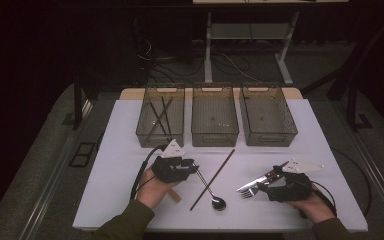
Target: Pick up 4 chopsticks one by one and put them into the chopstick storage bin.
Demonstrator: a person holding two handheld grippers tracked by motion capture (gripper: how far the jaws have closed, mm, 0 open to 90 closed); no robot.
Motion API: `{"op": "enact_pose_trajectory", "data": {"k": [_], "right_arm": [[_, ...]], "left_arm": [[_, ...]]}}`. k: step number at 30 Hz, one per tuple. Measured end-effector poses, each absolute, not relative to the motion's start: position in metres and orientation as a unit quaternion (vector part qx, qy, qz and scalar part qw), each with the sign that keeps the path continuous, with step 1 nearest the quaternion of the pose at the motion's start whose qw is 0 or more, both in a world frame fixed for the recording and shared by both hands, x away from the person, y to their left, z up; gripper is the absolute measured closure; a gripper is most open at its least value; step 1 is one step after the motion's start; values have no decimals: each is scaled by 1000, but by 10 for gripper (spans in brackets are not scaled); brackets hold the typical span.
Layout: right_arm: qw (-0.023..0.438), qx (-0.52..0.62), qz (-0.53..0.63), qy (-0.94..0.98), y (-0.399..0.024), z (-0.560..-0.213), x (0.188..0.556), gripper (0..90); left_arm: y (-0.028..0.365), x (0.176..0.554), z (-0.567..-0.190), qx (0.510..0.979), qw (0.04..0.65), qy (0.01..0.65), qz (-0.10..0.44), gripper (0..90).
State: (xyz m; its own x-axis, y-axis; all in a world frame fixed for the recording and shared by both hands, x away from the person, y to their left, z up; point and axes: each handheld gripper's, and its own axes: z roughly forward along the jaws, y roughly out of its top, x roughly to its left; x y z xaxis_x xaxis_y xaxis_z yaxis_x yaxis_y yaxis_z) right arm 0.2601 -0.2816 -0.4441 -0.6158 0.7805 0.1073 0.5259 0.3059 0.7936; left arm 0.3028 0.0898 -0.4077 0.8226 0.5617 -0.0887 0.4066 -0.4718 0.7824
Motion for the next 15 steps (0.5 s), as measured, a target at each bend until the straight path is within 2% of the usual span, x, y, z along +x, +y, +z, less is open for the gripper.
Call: {"op": "enact_pose_trajectory", "data": {"k": [15], "right_arm": [[151,413,421,793,-282,-444,261,123]], "left_arm": [[66,296,-422,864,413,279,70,726]]}}
